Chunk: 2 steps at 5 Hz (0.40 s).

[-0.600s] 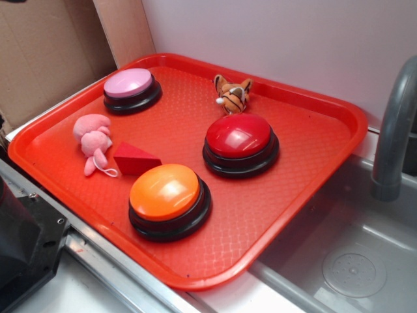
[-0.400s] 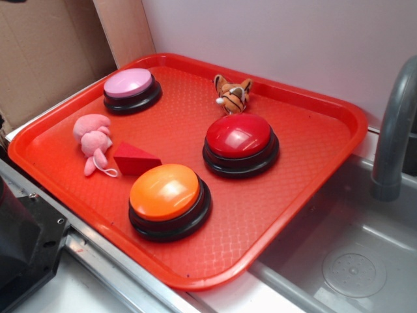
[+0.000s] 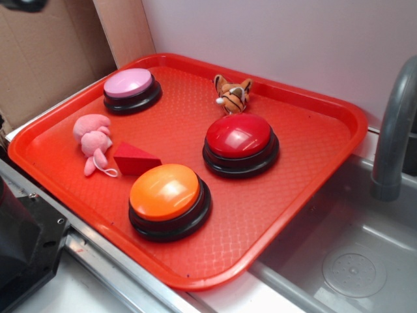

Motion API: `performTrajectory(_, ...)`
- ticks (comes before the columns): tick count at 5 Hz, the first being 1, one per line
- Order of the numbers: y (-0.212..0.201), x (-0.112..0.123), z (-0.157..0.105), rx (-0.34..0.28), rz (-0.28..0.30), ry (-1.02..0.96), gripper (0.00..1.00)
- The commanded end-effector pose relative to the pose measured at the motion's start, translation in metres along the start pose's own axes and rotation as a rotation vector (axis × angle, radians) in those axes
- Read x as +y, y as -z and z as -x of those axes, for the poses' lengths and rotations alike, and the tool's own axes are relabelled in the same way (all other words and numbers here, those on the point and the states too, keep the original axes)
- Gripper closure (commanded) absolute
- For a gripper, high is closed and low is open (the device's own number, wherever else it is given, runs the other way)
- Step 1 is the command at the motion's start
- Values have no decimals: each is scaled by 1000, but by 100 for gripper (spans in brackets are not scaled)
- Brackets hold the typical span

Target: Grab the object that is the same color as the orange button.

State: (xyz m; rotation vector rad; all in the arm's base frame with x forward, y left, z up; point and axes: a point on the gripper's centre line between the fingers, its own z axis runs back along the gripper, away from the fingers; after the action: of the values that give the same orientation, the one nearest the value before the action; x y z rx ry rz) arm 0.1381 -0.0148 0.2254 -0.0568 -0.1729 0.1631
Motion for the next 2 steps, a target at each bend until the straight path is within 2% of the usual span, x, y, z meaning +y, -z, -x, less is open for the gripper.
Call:
performTrajectory(1,44,-5,-58,-125,27,-162,0)
performTrajectory(2,79,-11,-87,-186,-29,-243,0)
